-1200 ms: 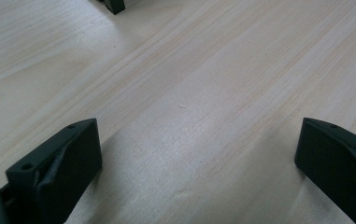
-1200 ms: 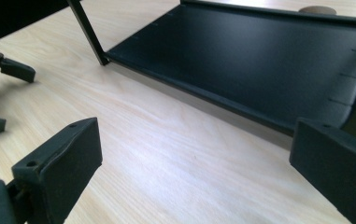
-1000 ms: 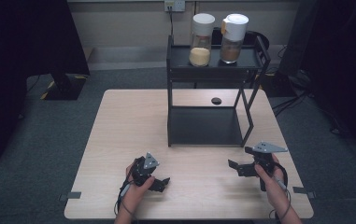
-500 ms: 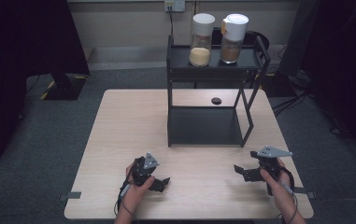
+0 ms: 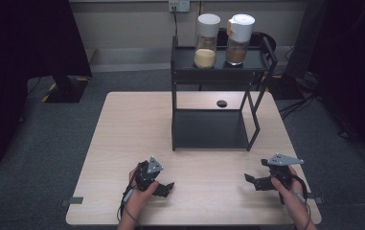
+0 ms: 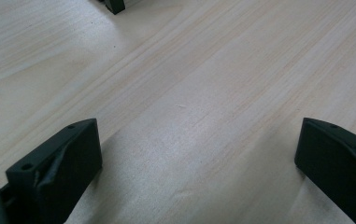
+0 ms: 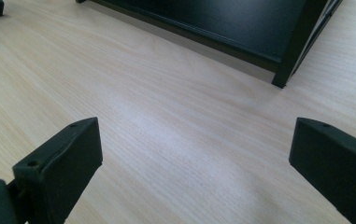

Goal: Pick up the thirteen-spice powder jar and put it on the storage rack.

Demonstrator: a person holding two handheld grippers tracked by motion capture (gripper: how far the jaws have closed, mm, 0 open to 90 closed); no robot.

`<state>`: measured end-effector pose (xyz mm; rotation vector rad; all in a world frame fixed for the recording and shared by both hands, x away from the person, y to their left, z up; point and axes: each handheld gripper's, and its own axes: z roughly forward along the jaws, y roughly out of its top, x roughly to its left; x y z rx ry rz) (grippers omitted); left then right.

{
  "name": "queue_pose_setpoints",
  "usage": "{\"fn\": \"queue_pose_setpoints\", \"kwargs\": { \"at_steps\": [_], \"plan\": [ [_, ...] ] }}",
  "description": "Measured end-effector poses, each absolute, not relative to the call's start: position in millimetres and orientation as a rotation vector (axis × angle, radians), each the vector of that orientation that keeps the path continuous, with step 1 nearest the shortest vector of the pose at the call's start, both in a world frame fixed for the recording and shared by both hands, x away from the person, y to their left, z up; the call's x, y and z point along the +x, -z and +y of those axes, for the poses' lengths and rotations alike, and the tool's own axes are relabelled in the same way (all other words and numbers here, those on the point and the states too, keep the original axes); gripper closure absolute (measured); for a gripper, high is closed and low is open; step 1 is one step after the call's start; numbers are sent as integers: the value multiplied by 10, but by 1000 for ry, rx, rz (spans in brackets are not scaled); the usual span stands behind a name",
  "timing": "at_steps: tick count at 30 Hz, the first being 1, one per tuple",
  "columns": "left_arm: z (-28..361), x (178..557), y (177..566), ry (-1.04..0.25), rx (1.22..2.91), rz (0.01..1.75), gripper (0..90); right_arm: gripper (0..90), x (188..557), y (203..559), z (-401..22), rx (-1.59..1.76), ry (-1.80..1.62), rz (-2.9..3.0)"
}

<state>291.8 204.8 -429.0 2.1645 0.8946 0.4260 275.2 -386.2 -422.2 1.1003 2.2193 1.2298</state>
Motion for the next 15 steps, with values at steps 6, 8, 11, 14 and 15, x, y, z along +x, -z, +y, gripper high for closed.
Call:
{"fn": "queue_pose_setpoints", "kwargs": {
  "at_steps": [6,8,11,14,15],
  "plan": [
    [2048,2918,4290,-426,2164,895,0,18,2719,4232,-3912,1106,-1212,2221],
    [2048,2918,4290,-426,2164,895,0,18,2709,4235,-3927,1109,-1206,2221],
    [2048,2918,4290,-426,2165,894,0,18,2698,4238,-3950,1109,-1199,2226],
    [2048,2918,4290,-426,2164,894,0,18,2686,4241,-3971,1110,-1192,2230],
    [2048,2918,4290,-426,2165,894,0,18,2681,4245,-3983,1110,-1192,2230]
  ]
}}
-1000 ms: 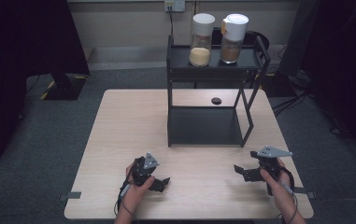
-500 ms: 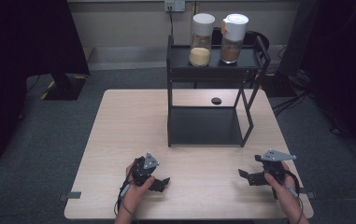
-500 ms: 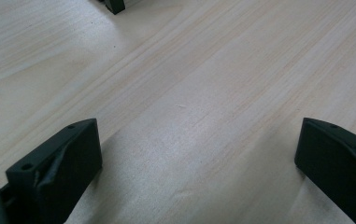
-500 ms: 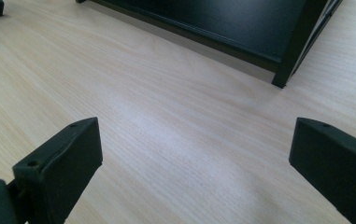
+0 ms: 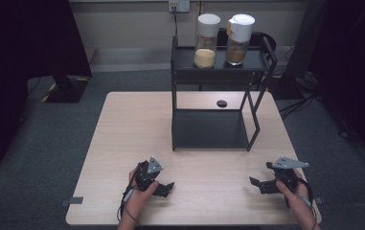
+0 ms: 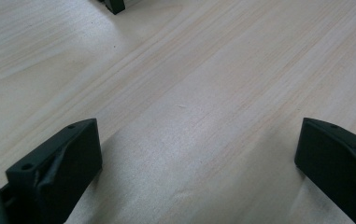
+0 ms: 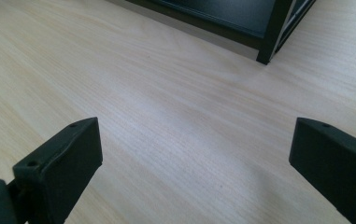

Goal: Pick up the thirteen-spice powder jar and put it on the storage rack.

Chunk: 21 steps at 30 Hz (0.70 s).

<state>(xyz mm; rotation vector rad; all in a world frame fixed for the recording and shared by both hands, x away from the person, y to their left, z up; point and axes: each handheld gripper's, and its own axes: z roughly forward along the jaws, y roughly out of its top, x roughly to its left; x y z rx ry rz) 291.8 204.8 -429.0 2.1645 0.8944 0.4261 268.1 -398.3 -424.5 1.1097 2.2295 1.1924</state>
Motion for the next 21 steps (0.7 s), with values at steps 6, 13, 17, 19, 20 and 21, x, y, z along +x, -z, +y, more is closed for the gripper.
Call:
{"fn": "queue_pose_setpoints", "kwargs": {
  "at_steps": [6,13,17,19,20,21],
  "plan": [
    [2048,2918,4290,-426,2164,895,0,17,2648,4252,-4033,1117,-1180,2228],
    [2048,2918,4290,-426,2165,894,0,17,2625,4253,-4076,1112,-1166,2231],
    [2048,2918,4291,-426,2164,895,0,18,2608,4251,-4097,1111,-1158,2234],
    [2048,2918,4290,-426,2164,895,0,18,2601,4246,-4103,1107,-1149,2238],
    [2048,2917,4290,-426,2164,895,0,18,2598,4243,-4105,1104,-1144,2241],
    [2048,2918,4290,-426,2164,895,0,18,2596,4239,-4106,1100,-1137,2245]
  ]
}}
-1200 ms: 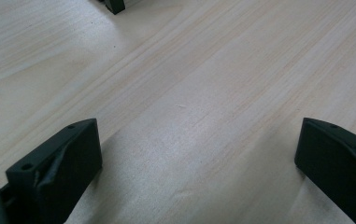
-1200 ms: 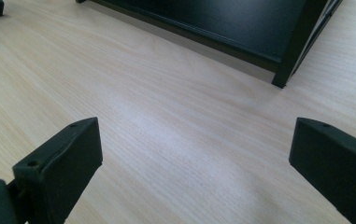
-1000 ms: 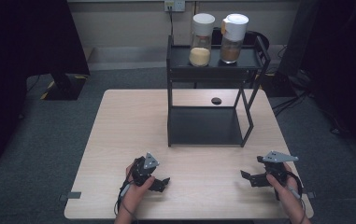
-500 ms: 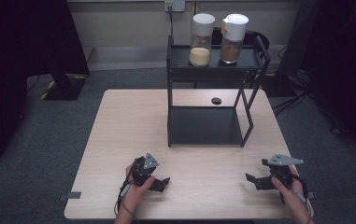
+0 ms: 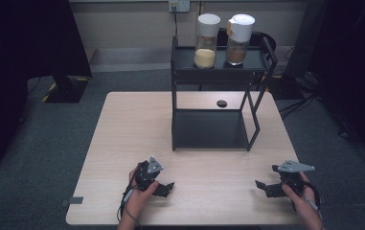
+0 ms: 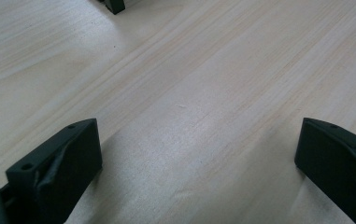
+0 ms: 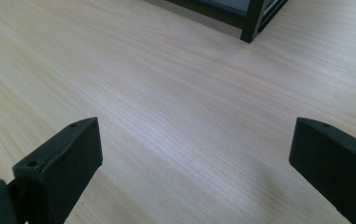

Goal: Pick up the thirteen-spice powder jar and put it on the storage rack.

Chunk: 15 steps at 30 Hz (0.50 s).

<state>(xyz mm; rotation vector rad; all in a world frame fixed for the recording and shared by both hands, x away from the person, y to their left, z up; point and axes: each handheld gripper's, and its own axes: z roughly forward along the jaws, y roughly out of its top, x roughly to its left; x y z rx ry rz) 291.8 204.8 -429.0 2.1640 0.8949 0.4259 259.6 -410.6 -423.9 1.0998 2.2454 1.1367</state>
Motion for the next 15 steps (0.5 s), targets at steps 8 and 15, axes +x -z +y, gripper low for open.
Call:
{"fn": "queue_pose_setpoints", "kwargs": {
  "at_steps": [8,15],
  "plan": [
    [2048,2918,4290,-426,2164,895,0,18,2572,4240,-4155,1097,-1122,2251],
    [2048,2918,4290,-426,2164,895,0,18,2554,4233,-4185,1090,-1094,2265]
  ]
}}
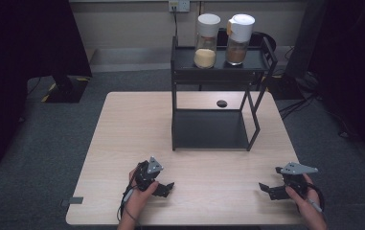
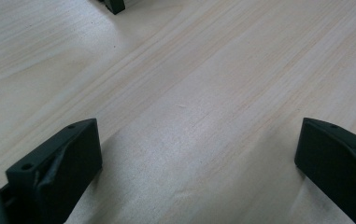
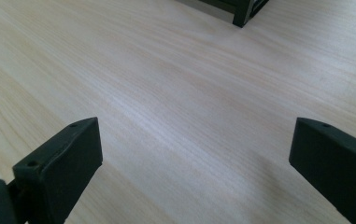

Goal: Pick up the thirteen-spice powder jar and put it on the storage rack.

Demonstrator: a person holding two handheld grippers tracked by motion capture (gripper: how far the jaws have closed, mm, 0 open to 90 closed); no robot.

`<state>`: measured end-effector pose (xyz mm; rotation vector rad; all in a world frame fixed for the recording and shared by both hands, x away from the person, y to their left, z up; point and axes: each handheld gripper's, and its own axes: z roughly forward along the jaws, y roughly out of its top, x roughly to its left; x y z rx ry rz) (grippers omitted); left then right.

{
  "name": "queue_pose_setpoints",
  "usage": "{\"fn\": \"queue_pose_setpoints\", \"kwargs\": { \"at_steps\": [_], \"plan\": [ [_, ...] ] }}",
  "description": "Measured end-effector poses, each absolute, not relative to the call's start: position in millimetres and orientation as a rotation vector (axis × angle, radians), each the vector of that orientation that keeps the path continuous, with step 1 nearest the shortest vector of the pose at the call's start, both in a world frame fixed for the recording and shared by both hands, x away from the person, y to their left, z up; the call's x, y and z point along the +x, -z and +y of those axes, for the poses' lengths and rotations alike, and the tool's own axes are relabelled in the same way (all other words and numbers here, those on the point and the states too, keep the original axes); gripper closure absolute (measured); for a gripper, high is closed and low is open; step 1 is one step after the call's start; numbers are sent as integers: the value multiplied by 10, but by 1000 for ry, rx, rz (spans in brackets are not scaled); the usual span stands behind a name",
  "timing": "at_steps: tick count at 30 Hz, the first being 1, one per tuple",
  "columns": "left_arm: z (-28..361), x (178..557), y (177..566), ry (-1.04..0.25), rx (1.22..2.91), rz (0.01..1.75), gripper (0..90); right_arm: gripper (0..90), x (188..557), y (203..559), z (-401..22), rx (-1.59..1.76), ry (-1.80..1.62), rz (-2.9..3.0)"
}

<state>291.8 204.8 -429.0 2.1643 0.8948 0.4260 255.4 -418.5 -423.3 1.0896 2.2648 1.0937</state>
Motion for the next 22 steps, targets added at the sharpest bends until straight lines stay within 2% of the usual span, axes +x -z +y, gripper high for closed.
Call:
{"fn": "queue_pose_setpoints", "kwargs": {
  "at_steps": [22],
  "plan": [
    [2048,2919,4289,-426,2165,894,0,15,2577,4190,-4246,1031,-966,2370]
  ]
}}
